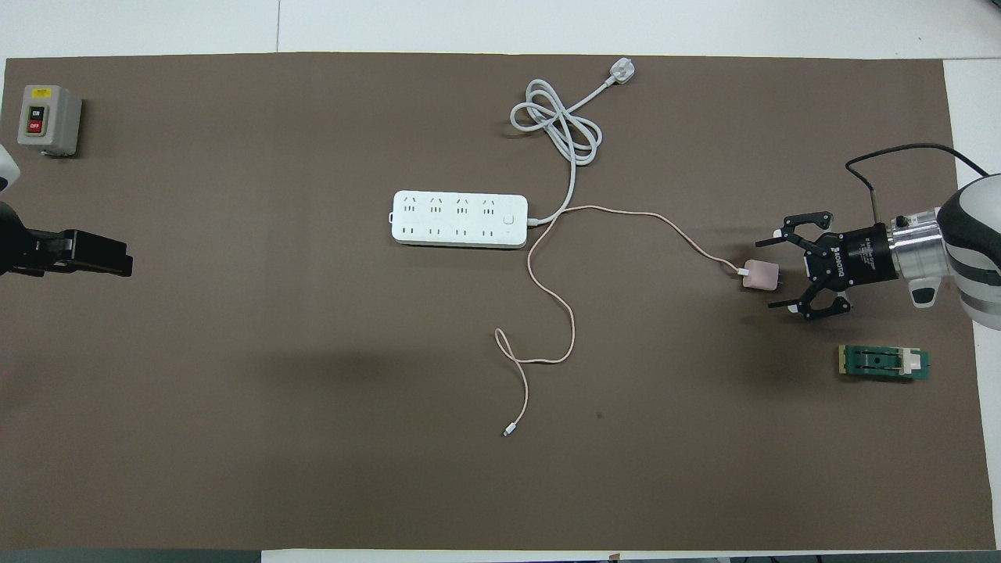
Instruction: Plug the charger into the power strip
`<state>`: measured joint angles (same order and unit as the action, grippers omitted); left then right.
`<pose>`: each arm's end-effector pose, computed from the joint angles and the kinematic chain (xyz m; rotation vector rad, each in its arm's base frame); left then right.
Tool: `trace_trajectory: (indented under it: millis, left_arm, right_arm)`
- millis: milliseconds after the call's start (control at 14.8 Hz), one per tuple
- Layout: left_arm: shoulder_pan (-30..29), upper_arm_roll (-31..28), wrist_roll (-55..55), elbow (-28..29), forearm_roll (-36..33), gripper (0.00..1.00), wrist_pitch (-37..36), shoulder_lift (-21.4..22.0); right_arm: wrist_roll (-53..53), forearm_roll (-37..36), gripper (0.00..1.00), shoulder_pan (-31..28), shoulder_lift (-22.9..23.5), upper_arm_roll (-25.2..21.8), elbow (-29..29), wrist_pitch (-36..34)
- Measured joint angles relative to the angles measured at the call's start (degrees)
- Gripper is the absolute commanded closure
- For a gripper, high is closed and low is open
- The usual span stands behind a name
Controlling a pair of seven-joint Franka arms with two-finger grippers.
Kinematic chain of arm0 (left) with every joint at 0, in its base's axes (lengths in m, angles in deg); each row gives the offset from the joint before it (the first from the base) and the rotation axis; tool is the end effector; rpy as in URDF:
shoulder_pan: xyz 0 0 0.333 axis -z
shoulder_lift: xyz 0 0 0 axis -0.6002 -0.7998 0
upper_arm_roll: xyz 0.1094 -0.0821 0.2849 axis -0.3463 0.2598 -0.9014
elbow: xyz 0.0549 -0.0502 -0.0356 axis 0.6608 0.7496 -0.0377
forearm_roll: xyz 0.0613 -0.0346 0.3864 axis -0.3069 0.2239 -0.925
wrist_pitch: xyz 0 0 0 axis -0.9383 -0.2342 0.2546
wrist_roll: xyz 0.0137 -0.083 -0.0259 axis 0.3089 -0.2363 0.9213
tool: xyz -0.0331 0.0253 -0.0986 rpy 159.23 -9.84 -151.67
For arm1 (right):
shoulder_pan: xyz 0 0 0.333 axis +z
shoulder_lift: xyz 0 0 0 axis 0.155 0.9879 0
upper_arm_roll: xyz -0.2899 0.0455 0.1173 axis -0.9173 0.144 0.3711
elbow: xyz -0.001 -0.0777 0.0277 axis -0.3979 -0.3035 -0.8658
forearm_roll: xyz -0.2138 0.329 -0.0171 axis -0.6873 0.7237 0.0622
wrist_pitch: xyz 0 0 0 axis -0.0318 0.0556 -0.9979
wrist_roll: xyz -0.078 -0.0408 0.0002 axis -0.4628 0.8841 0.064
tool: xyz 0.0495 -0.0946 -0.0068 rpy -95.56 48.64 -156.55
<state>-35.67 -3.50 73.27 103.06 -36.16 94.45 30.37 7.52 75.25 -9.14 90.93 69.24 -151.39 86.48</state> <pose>0.5308 -0.0261 0.5944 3.1375 -0.1261 -0.0357 0.5625 -0.1158 0.2700 -1.8474 1.5913 0.8365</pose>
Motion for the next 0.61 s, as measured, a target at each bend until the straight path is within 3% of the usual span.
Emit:
trace_trajectory:
  millis: [339, 610]
  left_arm:
    - [0.00, 0.00, 0.00, 0.00, 0.00, 0.00, 0.00, 0.00]
    - [0.01, 0.16, 0.00, 0.06, 0.00, 0.00, 0.00, 0.01]
  right_arm:
    - [4.20, 0.04, 0.00, -1.36, 1.39, -0.19, -0.13, 0.74]
    - [7.03, 2.12, 0.00, -1.61, 1.93, -0.13, -1.98, 5.41]
